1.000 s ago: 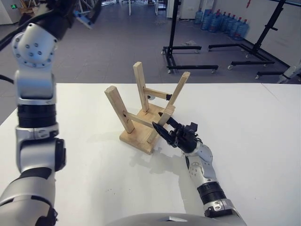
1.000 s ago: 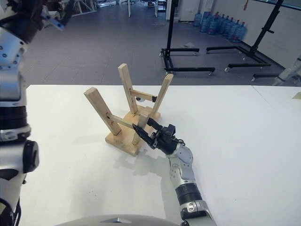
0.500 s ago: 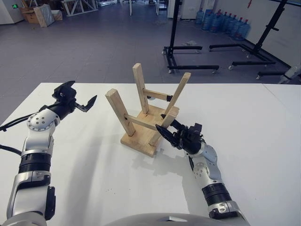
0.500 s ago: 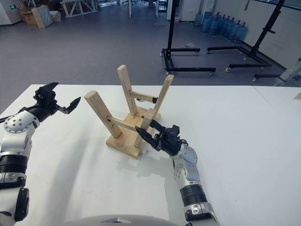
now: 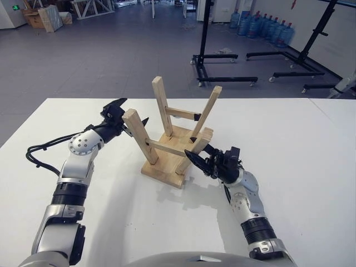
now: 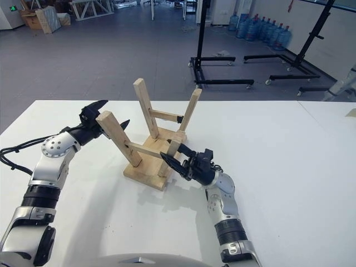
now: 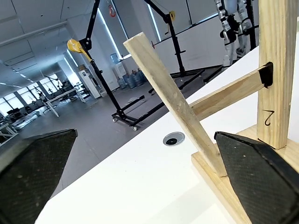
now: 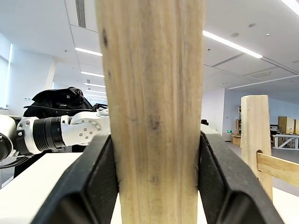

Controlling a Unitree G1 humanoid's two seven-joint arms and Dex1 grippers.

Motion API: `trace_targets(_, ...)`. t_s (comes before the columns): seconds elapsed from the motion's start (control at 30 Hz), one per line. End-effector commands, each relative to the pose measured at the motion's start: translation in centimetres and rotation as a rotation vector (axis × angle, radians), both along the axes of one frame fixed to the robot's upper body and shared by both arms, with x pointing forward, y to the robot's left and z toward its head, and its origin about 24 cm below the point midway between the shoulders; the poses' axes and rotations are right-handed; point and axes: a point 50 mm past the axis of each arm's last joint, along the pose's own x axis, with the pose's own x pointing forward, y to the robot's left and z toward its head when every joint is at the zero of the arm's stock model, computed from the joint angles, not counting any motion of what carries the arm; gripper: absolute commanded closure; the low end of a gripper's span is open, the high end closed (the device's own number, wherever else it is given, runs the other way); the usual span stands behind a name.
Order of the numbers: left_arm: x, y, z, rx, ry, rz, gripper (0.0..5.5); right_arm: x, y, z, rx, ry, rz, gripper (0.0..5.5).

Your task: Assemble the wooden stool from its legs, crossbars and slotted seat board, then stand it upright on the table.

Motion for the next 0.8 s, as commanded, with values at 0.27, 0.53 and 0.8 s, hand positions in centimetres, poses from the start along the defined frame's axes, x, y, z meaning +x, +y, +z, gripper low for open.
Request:
trace_targets(0.27, -2.0, -3.2, -1.4, -0.01, 0.036, -0.089, 0.1, -0.3, 4.0, -0.9, -0.1, 0.016, 0.154, 3.45)
trace_targets(0.53, -1.5, -3.7, -1.0, -0.002, 0.03, -0.105, 0.1, -1.9, 4.3, -2.4, -0.155, 0.009, 0.138, 3.45)
trace_targets(0.8, -1.5, -3.6, -1.2, -0.012, 0.038, -0.093, 0.1, -2.0, 4.1, -2.5, -0.142, 0.018, 0.123, 3.45)
